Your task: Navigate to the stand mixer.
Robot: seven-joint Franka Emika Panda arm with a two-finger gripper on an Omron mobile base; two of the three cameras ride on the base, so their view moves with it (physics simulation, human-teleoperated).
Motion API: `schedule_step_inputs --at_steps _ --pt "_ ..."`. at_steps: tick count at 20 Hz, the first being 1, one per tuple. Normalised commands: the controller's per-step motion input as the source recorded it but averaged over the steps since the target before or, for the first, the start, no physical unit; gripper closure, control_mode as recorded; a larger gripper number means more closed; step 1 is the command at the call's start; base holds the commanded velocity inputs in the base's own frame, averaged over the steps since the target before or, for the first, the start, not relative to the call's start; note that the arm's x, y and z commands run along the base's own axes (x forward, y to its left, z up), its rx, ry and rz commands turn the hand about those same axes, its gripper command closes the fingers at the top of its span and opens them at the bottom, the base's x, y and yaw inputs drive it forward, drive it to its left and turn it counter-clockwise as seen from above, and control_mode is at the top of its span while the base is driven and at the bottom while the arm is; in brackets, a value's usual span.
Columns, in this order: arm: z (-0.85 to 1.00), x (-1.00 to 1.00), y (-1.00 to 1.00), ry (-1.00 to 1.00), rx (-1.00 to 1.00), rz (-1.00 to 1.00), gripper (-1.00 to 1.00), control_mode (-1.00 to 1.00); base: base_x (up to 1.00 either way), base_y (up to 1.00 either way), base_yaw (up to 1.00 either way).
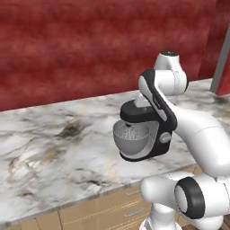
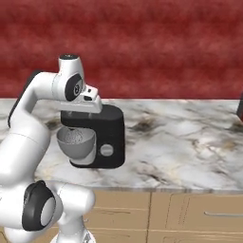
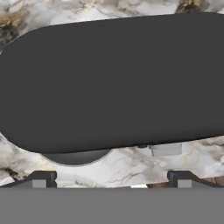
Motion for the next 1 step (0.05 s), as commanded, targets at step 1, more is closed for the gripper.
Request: schedule_step_inputs --at_steps 1 --pt "0.0 0.0 0.0 0.0 0.0 0.0 -1.0 1.0 0.31 -0.18 0.06"
